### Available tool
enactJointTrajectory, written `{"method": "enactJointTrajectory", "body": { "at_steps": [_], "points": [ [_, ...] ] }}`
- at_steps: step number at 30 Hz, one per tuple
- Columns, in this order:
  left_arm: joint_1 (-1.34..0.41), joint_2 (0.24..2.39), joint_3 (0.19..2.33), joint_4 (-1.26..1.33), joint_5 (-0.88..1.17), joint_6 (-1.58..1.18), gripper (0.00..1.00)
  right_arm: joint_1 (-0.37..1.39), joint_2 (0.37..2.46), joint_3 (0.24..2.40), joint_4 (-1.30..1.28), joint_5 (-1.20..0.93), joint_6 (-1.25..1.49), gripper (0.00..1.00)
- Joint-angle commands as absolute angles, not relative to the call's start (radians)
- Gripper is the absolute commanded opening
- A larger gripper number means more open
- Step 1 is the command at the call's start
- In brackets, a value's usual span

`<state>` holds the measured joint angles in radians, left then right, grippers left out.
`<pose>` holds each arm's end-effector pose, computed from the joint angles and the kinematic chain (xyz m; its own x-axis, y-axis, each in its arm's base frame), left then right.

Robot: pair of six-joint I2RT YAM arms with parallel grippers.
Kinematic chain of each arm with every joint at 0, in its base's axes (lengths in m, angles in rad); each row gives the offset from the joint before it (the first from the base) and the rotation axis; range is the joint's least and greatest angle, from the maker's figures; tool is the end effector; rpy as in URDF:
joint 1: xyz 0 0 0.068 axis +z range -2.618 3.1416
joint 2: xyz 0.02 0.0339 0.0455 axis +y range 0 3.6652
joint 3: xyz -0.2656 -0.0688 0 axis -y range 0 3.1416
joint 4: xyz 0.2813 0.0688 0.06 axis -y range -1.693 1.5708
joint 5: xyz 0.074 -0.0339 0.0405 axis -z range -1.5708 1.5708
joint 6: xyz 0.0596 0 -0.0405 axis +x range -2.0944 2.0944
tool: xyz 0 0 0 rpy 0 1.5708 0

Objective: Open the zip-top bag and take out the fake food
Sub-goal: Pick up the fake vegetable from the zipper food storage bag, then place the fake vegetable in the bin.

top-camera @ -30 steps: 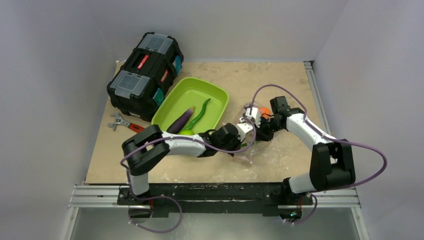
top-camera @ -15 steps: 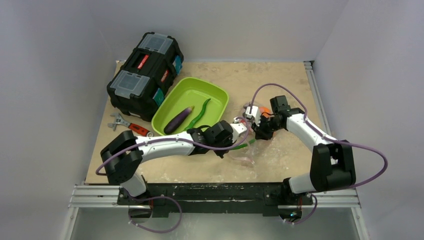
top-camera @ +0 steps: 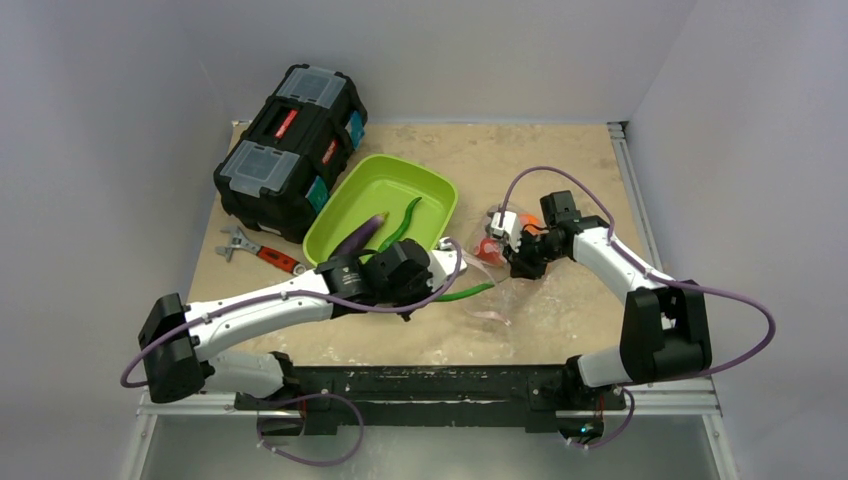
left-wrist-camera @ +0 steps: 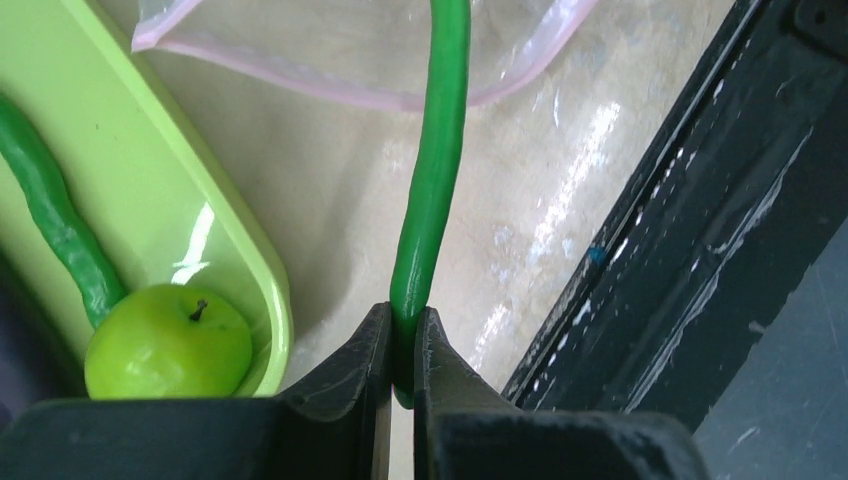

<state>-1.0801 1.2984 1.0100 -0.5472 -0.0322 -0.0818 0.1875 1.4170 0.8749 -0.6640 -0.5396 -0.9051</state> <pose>0.1548 -0.2856 0.2478 -0.4195 0.6120 -0.6704 0.8399 0.5419 -0.0310 0.2850 0.0852 0.1653 -0.2995 -0.7436 -0.5978 -0.9318 0.3625 0.0159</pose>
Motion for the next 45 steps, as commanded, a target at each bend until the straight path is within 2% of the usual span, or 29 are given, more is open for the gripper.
{"method": "enactJointTrajectory", "body": {
  "at_steps": [1,23,34,39,45],
  "points": [
    [-1.082,1.244,1.028,-0.710,-0.033,0.038,0.00,0.187,1.383,0.880,-0.647,-0.535,-0.896,0.14],
    [-1.083,0.827,0.892,-0.873,-0.377,0.172,0.00,0.184,1.390,0.882,-0.656,-0.541,-0.903,0.14],
    [-1.071,0.644,0.791,-0.757,-0.513,0.069,0.00,0.186,1.392,0.887,-0.666,-0.550,-0.911,0.15],
    [-1.026,0.604,0.777,-0.720,-0.535,0.016,0.00,0.185,1.394,0.888,-0.670,-0.554,-0.916,0.15],
    [-0.935,0.629,0.774,-0.679,-0.458,-0.058,0.00,0.185,1.393,0.890,-0.676,-0.556,-0.921,0.15]
  ]
}}
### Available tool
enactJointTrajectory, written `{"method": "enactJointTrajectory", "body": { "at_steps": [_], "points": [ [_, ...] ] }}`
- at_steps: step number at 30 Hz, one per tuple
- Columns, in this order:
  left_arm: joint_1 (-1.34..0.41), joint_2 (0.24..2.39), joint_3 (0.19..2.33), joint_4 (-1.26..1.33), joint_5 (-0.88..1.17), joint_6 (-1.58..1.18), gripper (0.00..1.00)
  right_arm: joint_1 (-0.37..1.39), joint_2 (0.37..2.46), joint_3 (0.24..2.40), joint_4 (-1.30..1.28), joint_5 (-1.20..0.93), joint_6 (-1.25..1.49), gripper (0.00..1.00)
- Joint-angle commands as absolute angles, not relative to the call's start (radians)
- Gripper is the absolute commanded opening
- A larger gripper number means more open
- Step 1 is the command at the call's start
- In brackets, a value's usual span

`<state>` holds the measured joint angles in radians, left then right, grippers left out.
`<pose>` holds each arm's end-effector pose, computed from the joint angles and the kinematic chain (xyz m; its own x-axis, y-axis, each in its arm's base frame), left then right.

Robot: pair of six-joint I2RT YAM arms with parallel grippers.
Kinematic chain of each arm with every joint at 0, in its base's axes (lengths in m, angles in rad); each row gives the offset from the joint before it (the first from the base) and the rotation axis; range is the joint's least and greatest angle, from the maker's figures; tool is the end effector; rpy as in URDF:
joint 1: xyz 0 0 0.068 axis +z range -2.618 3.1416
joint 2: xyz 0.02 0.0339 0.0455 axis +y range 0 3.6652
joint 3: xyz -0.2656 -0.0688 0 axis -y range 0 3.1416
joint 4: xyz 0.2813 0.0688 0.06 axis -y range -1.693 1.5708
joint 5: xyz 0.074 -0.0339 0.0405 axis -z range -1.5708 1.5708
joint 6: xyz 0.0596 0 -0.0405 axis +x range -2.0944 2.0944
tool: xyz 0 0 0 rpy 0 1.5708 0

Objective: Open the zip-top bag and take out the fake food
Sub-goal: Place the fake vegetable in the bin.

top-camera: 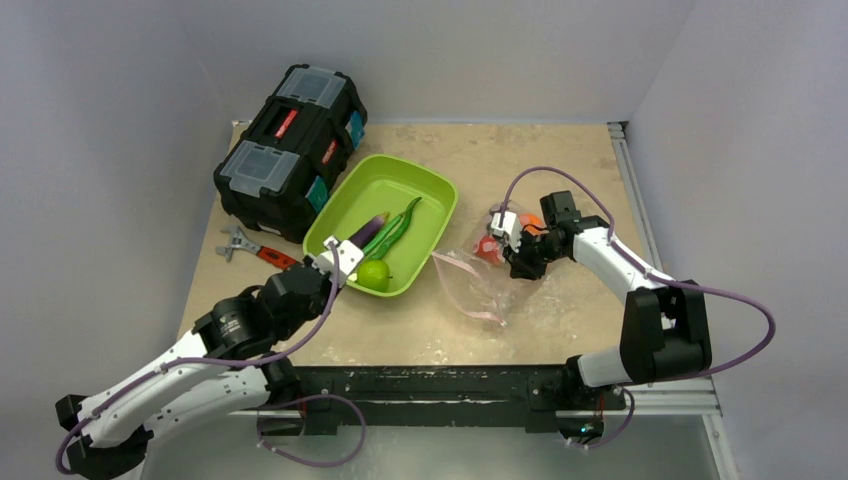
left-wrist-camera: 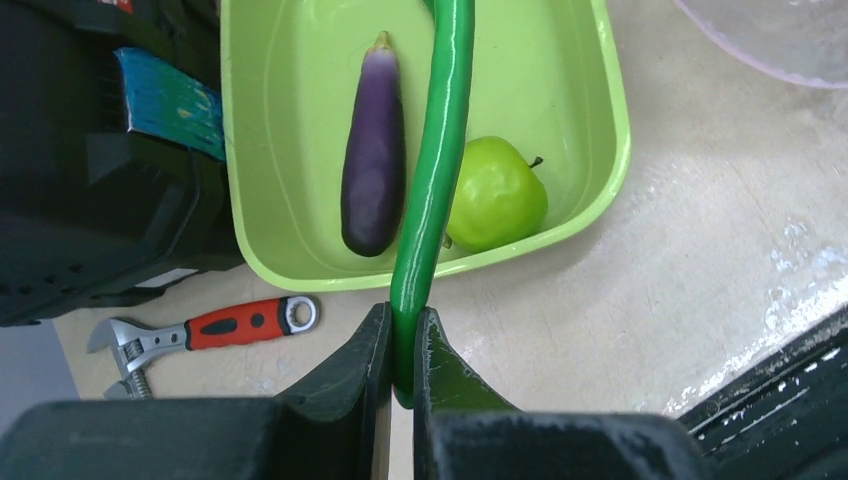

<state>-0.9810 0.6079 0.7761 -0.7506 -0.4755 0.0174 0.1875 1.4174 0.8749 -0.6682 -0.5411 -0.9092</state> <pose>0.1202 -0.1305 0.3016 -0.2967 0.4712 -0.8306 0.5315 0.8041 0.2663 0.2845 0.0852 0.1651 -0.2981 -0.7449 -0.5968 -0.9332 0.3590 0.0181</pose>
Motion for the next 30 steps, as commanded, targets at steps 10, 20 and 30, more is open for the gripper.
{"method": "enactJointTrajectory", "body": {
  "at_steps": [10,20,30],
  "points": [
    [-0.866,0.660,0.771,-0.677,-0.510,-0.129,0.00,0.185,1.390,0.890,-0.679,-0.562,-0.928,0.15],
    [-0.781,0.746,0.778,-0.651,-0.461,-0.218,0.00,0.186,1.387,0.890,-0.680,-0.563,-0.929,0.15],
    [-0.652,1.008,0.790,-0.485,-0.390,-0.311,0.80,0.185,1.385,0.890,-0.684,-0.566,-0.929,0.15]
  ]
}}
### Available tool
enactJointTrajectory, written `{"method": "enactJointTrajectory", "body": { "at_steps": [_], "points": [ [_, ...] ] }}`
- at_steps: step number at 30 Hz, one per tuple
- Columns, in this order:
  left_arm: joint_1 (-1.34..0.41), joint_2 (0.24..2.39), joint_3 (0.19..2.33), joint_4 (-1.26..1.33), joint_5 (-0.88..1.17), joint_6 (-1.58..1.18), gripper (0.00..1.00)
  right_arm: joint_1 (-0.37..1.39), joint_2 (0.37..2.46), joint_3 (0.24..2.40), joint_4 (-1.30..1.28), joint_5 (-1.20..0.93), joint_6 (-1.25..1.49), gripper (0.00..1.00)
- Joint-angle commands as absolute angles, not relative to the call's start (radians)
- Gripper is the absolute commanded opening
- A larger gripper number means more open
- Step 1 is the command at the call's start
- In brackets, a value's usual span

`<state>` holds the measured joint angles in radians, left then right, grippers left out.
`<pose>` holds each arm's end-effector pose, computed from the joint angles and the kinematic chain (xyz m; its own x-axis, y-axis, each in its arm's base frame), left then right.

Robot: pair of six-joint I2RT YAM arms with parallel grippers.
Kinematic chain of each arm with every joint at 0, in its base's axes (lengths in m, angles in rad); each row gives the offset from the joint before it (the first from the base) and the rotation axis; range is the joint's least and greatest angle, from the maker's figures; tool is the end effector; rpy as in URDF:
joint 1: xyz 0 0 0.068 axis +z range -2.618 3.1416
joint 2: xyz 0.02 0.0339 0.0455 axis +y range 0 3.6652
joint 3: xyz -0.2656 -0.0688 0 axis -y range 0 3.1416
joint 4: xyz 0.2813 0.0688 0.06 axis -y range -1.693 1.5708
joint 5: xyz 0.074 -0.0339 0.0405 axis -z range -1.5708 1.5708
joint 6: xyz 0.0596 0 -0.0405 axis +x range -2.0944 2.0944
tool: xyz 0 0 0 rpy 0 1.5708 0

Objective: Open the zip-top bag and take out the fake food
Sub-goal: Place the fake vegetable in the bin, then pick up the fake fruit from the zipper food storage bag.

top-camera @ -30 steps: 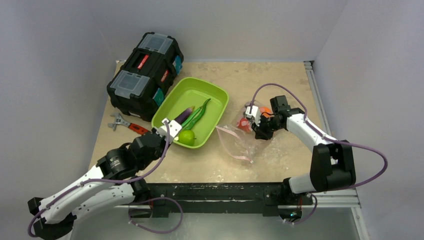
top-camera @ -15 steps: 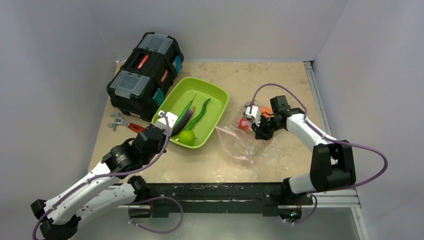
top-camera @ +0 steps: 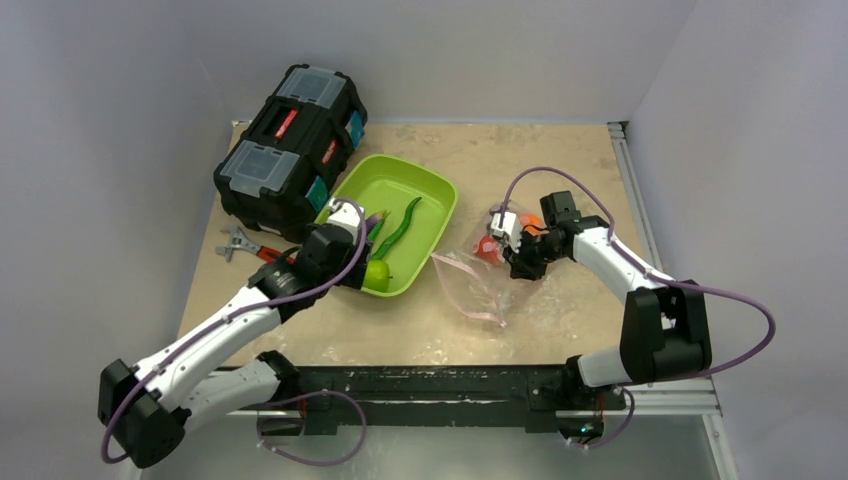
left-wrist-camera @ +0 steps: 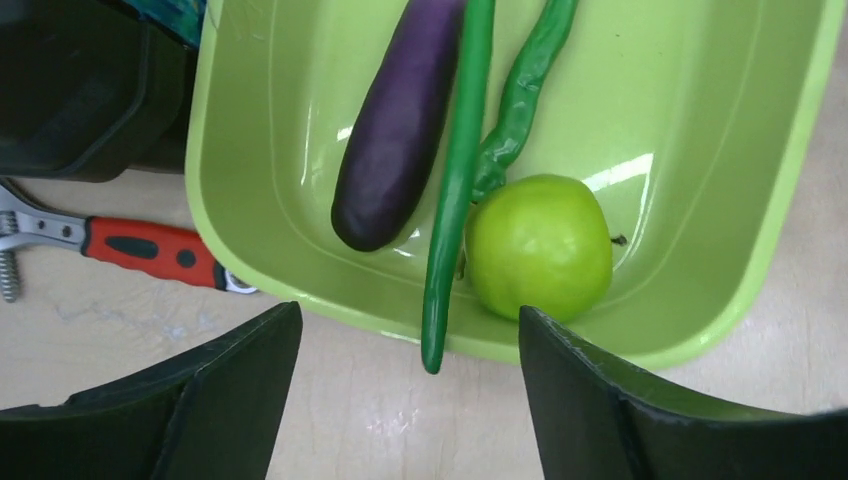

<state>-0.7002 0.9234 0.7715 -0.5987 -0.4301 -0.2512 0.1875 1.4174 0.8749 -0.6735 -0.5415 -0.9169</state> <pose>0.2001 -0.1361 0.2547 -0.5928 0.2041 -0.7790 0.2118 0.9728 0.0937 0.2839 0.0851 0.1649 -0.2940 -0.7481 -0.5949 -0.9354 0.3531 0.0183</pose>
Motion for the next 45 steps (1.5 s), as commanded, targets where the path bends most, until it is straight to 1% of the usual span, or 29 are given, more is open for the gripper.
{"method": "enactJointTrajectory", "body": {
  "at_steps": [1,4,7,11,13,15,17,21,24,25,26,28,31,32,33,34,38,39,41,42,45],
  "points": [
    [-0.647,1.025,0.800,-0.477,-0.375,-0.314,0.83,0.185,1.384,0.890,-0.685,-0.567,-0.930,0.15],
    [-0.645,1.023,0.824,-0.470,-0.312,-0.315,0.87,0.185,1.380,0.889,-0.686,-0.570,-0.931,0.15],
    [-0.645,0.964,0.813,-0.446,-0.200,-0.304,0.88,0.184,1.380,0.891,-0.691,-0.584,-0.937,0.15],
    [-0.646,0.890,0.746,-0.315,0.095,-0.325,0.88,0.186,1.381,0.897,-0.713,-0.619,-0.957,0.15],
    [-0.648,0.887,0.708,-0.197,0.260,-0.379,0.87,0.185,1.374,0.899,-0.721,-0.635,-0.965,0.15],
    [-0.659,0.913,0.683,-0.082,0.377,-0.440,0.86,0.184,1.363,0.903,-0.734,-0.657,-0.974,0.15],
    [-0.698,0.960,0.680,-0.018,0.398,-0.464,0.84,0.184,1.349,0.910,-0.747,-0.694,-0.983,0.15],
    [-0.825,1.065,0.710,0.066,0.358,-0.454,0.80,0.180,1.313,0.925,-0.746,-0.751,-0.967,0.15],
    [-0.873,1.149,0.724,0.115,0.356,-0.461,0.71,0.161,1.285,0.935,-0.726,-0.770,-0.929,0.14],
    [-0.884,1.174,0.727,0.127,0.353,-0.465,0.65,0.151,1.278,0.940,-0.722,-0.778,-0.920,0.12],
    [-0.889,1.196,0.728,0.136,0.350,-0.468,0.60,0.143,1.271,0.944,-0.724,-0.788,-0.916,0.09],
    [-0.899,1.227,0.726,0.156,0.346,-0.464,0.56,0.133,1.262,0.949,-0.732,-0.804,-0.913,0.05],
    [-0.910,1.257,0.724,0.170,0.327,-0.446,0.53,0.130,1.255,0.949,-0.731,-0.800,-0.919,0.05],
    [-0.912,1.264,0.725,0.170,0.322,-0.440,0.52,0.130,1.254,0.947,-0.727,-0.790,-0.920,0.09],
    [-0.914,1.273,0.726,0.171,0.317,-0.436,0.52,0.130,1.254,0.946,-0.725,-0.783,-0.929,0.16],
    [-0.916,1.282,0.726,0.178,0.313,-0.436,0.52,0.130,1.256,0.946,-0.733,-0.777,-0.952,0.28],
    [-0.934,1.352,0.727,0.238,0.293,-0.447,0.52,0.145,1.265,0.955,-0.850,-0.842,-1.169,0.61],
    [-0.937,1.369,0.726,0.254,0.281,-0.455,0.52,0.155,1.260,0.949,-0.855,-0.847,-1.218,0.68],
    [-0.944,1.405,0.722,0.287,0.263,-0.468,0.52,0.188,1.235,0.924,-0.803,-0.818,-1.247,0.77],
    [-0.947,1.418,0.719,0.302,0.249,-0.474,0.52,0.210,1.228,0.911,-0.765,-0.792,-1.248,0.79],
    [-0.954,1.446,0.705,0.344,0.195,-0.485,0.52,0.266,1.233,0.884,-0.688,-0.730,-1.266,0.79]
  ]
}}
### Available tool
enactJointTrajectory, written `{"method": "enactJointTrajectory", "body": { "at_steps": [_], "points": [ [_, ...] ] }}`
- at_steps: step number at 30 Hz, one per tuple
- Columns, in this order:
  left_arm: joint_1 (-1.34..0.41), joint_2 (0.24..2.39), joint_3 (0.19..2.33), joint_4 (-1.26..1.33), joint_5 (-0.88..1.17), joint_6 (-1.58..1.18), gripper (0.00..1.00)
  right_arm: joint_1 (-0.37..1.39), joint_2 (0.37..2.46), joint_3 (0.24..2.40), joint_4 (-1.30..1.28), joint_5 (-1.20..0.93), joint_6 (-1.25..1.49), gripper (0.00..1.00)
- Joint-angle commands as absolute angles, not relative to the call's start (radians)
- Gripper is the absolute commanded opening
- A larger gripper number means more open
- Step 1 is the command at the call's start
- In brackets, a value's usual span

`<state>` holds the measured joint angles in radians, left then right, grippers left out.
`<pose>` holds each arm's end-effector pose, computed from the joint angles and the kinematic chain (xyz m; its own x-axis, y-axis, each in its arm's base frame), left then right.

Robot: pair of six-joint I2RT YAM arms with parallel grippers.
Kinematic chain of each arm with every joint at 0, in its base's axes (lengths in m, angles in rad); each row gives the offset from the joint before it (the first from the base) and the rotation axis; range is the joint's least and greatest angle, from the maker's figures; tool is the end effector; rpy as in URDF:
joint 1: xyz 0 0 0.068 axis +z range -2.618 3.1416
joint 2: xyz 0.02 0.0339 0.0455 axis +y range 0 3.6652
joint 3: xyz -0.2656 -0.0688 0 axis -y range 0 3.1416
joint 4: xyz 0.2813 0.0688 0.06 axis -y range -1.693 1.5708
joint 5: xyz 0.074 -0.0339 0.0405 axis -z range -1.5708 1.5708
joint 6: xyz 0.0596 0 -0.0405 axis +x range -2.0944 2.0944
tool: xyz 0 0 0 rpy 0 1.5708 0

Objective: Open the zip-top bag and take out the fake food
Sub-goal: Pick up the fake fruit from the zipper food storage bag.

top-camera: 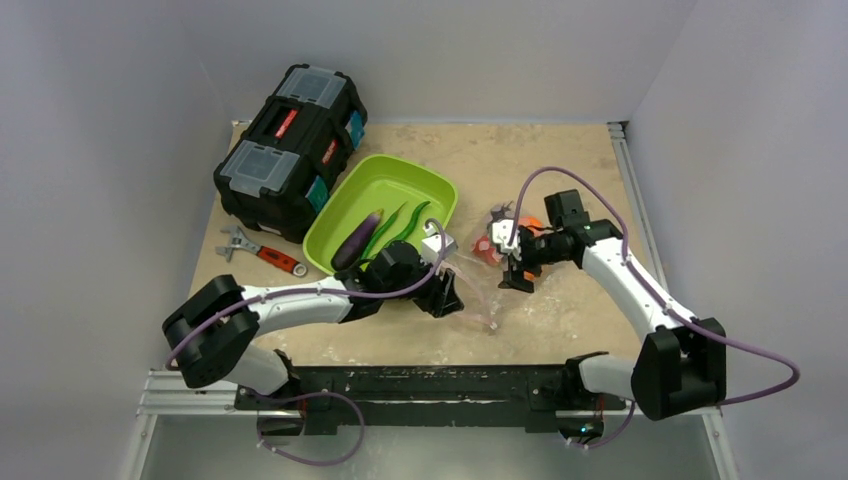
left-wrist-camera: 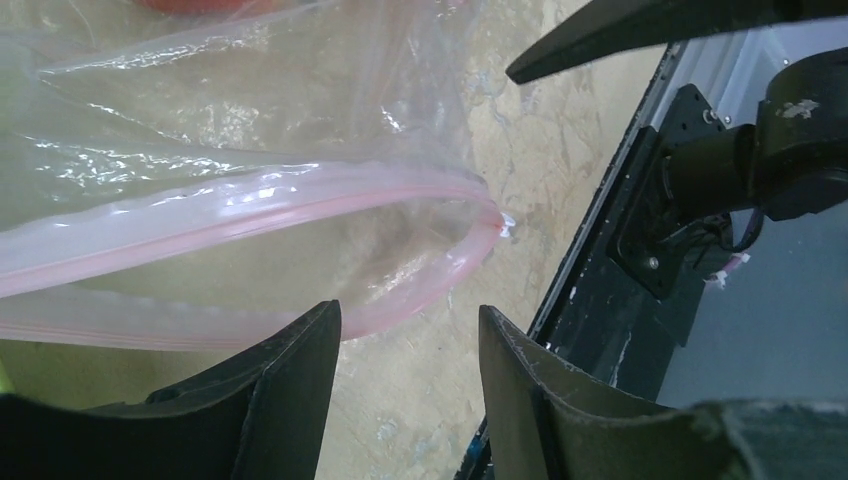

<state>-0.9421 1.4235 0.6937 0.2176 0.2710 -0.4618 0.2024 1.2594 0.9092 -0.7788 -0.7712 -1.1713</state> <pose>0.1901 -0.2886 0.1690 -0.6664 0.1865 -0.7219 0.6921 0.5149 -0.5058 0.2594 0.0956 0.2206 0.0573 -0.6626 -0.7468 -0.9854 0.0825 -0.1488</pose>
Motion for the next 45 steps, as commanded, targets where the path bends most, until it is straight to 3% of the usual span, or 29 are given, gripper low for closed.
{"method": "enactJointTrajectory", "body": {
  "at_steps": [1,5,16,21,22,26,28,30,33,37,41,42,45],
  "points": [
    [-0.955,1.451,0.699,0.360,0.176,-0.486,0.52,0.280,1.241,0.879,-0.664,-0.712,-1.257,0.77],
    [-0.962,1.462,0.671,0.417,0.093,-0.477,0.53,0.305,1.276,0.857,-0.618,-0.660,-1.235,0.61],
    [-1.003,1.526,0.644,0.520,0.012,-0.396,0.61,0.316,1.296,0.852,-0.722,-0.666,-1.237,0.00],
    [-1.018,1.535,0.613,0.576,0.008,-0.354,0.64,0.317,1.254,0.895,-0.771,-0.687,-1.201,0.00],
    [-1.021,1.537,0.605,0.588,0.004,-0.343,0.65,0.316,1.236,0.902,-0.756,-0.689,-1.177,0.04],
    [-1.049,1.554,0.580,0.647,-0.082,-0.263,0.65,0.316,1.193,0.924,-0.704,-0.682,-1.144,0.53],
    [-1.078,1.568,0.557,0.727,-0.139,-0.193,0.65,0.320,1.216,0.928,-0.720,-0.671,-1.205,0.69],
    [-1.095,1.589,0.547,0.795,-0.172,-0.130,0.66,0.323,1.270,0.939,-0.717,-0.703,-1.236,0.74],
    [-1.101,1.634,0.534,0.892,-0.184,-0.088,0.68,0.329,1.331,0.949,-0.663,-0.692,-1.205,0.73],
    [-1.101,1.709,0.487,1.127,-0.200,-0.037,0.74,0.345,1.375,0.943,-0.619,-0.660,-1.154,0.58],
    [-1.101,1.805,0.456,1.329,-0.236,0.018,0.82,0.348,1.404,0.965,-0.657,-0.664,-1.120,0.08],
    [-1.101,1.825,0.446,1.377,-0.240,0.033,0.83,0.348,1.402,0.975,-0.676,-0.688,-1.113,0.00],
    [-1.103,1.839,0.427,1.417,-0.239,0.043,0.84,0.347,1.362,1.000,-0.775,-0.777,-1.138,0.00]
  ]
}}
